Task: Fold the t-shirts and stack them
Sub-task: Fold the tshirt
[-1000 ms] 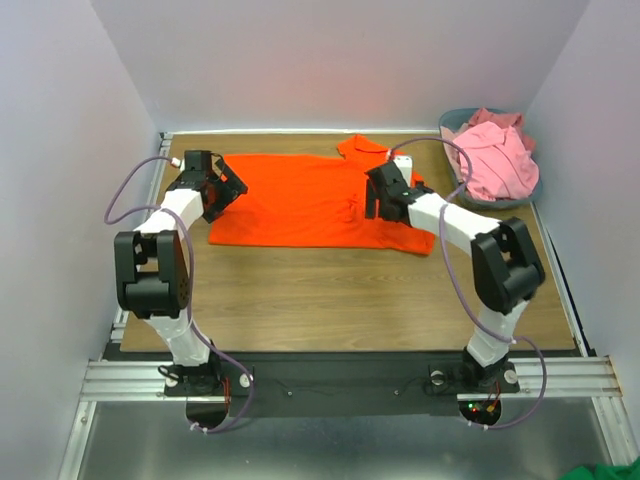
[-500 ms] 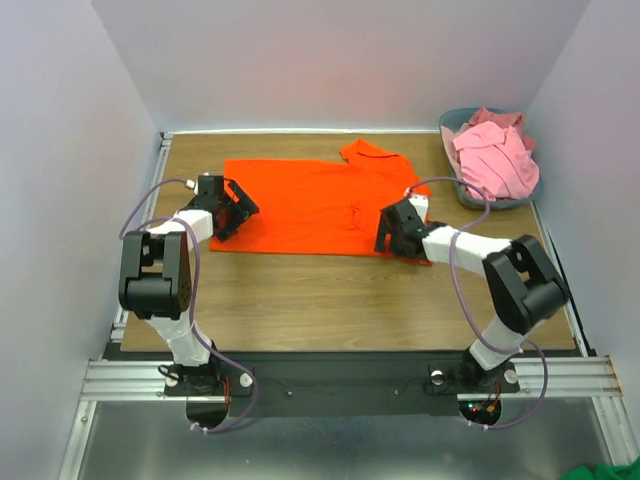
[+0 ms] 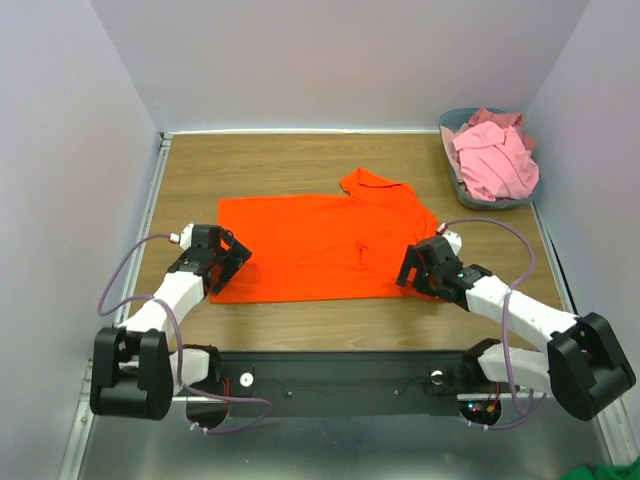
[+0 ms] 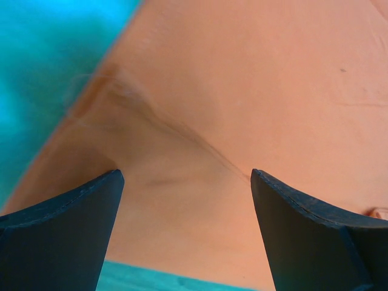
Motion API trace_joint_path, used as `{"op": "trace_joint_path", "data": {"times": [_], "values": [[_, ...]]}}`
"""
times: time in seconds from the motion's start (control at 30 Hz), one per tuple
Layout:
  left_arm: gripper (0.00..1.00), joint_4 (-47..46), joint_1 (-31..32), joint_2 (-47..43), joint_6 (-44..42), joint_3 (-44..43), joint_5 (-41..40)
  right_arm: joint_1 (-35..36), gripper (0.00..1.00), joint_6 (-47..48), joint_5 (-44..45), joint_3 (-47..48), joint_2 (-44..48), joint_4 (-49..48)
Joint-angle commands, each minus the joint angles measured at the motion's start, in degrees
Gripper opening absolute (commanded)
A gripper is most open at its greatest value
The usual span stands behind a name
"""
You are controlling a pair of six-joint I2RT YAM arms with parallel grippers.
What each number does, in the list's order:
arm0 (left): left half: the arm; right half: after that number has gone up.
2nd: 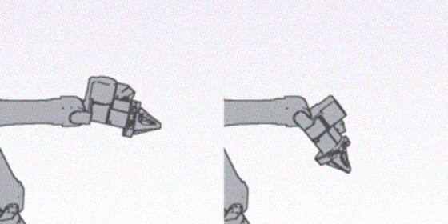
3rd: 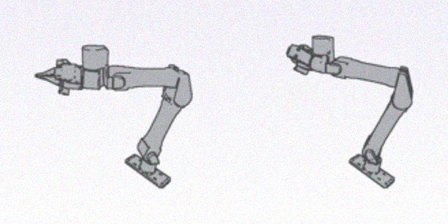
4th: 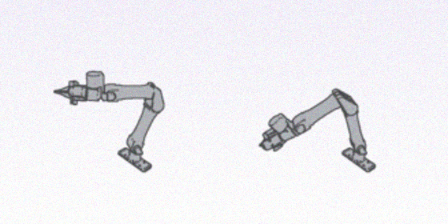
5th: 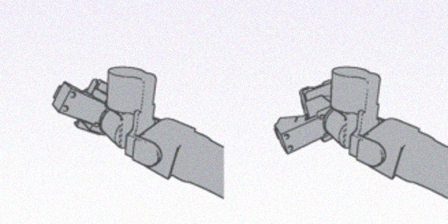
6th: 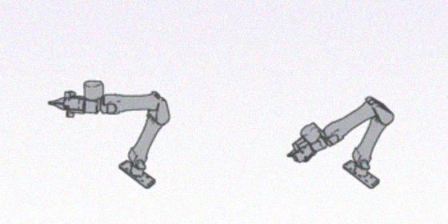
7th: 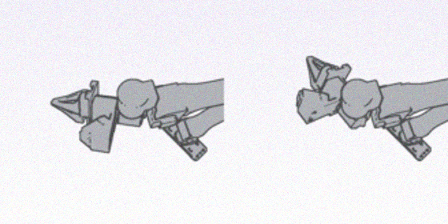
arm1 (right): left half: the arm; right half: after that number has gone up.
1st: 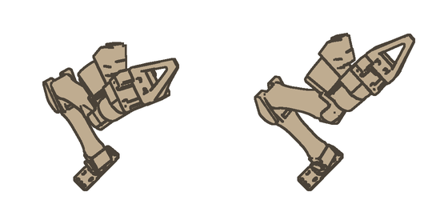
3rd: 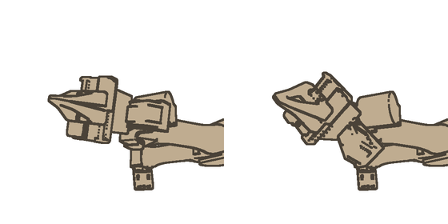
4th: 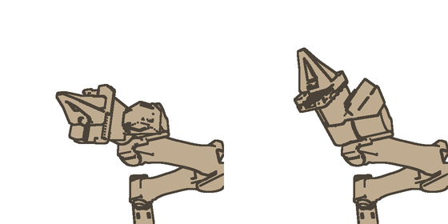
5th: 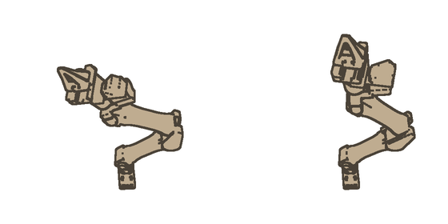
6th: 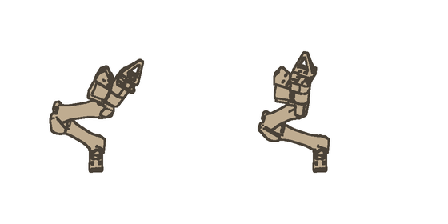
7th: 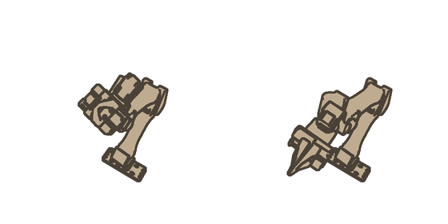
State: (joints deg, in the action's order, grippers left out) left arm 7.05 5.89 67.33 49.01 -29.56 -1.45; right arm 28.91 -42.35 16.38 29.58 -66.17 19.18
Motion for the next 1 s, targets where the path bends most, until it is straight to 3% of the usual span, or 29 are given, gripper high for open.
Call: {"op": "trace_joint_path", "data": {"times": [0.0, 0.1, 0.23, 0.53, 0.7, 0.97], "values": [[0.98, 12.19, -0.18, -6.14, 0.91, -4.26, -8.64, -0.25, 1.0, 3.93, -1.88, 3.36, 2.8, 4.73], [0.98, 15.97, -0.18, -6.86, -0.23, -11.73, -14.07, -0.17, 1.0, 9.02, -0.21, 11.61, 1.05, 5.87], [0.98, 15.1, -0.79, -2.13, -3.13, -21.66, -17.0, -0.25, 1.0, 16.85, 1.28, 25.67, -8.16, 5.78], [0.98, 20.1, -2.55, 29.14, -7.88, -48.26, -17.71, -0.43, 1.0, 25.55, 5.15, 61.53, -41.47, 5.87], [0.88, 20.55, -2.9, 43.13, -7.79, -58.05, -16.22, -1.31, 1.0, 29.95, 7.17, 78.74, -54.83, 5.96], [0.84, 22.57, -3.34, 52.28, -5.42, -65.36, -18.58, -1.57, 0.99, 33.91, 10.42, 90.03, -67.41, 6.05]]}}
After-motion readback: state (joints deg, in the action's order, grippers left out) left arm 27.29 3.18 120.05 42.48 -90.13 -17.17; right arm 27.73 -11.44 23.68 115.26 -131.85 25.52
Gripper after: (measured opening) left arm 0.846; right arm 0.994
